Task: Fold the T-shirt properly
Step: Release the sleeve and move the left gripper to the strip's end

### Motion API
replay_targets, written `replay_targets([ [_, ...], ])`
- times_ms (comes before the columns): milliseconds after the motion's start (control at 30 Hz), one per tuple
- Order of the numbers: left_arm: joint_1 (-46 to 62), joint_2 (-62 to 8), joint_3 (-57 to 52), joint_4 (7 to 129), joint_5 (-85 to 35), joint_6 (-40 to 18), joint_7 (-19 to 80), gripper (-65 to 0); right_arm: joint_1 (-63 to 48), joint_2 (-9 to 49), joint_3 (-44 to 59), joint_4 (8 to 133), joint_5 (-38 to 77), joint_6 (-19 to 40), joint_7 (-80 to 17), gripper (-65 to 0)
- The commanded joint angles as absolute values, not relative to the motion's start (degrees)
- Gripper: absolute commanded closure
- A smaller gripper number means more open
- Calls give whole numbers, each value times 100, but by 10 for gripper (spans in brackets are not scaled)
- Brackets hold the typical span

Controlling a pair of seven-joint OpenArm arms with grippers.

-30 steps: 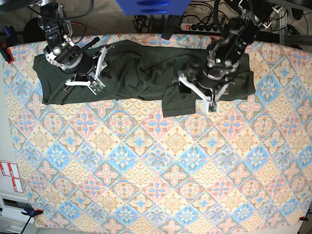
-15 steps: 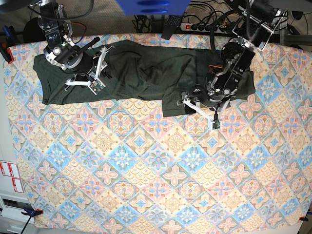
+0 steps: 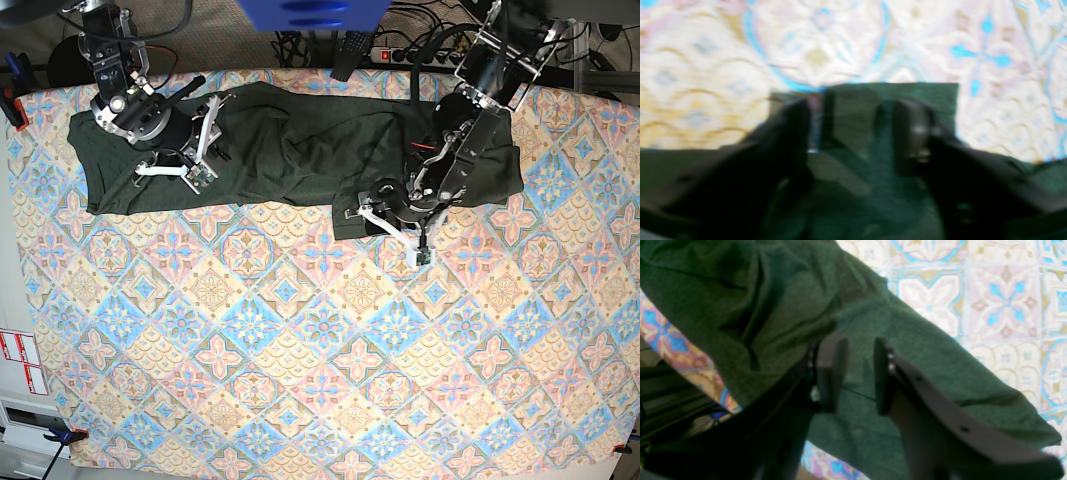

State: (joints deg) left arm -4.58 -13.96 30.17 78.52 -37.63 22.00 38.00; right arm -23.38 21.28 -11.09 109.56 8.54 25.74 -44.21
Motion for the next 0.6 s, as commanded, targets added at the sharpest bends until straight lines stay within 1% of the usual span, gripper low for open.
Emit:
replay_targets([
  [0,-497,-1358,3029,7899,-3855,2132,3855,-255,-2316,2185,-1068,11055,892,2571,-4312,-172],
  [67,-497,-1314,3029,7899,-3855,2079,3855,-185,-2316,2185,-1068,11055,892,2571,-4312,-172],
  [100,-497,-1305,3029,7908,-3855,2044,3855,-170,-2316,2185,-1068,11055,892,2571,-4312,-172],
  [200,-497,-1305,3029,7943,-3864,1956,3855,-154,-2316,2185,-1059,11055,892,2571,-4312,-172],
  [233,-497,-1314,3029,7943,-3864,1956,3855,-134,-2316,2185,-1059,11055,892,2571,-4312,-172],
  [267,-488,-1314,3029,7952,-3864,1956,3837,-107,-2316,2185,-1051,11055,892,2571,-4312,-172],
  [367,-374,-1464,2941,8101,-3846,1974,3820,0,-2316,2185,-1051,11055,892,2571,-4312,-172],
  [567,251,-1895,2413,9077,-3846,1982,3820,0,-2316,2185,-1051,11055,892,2571,-4312,-172],
])
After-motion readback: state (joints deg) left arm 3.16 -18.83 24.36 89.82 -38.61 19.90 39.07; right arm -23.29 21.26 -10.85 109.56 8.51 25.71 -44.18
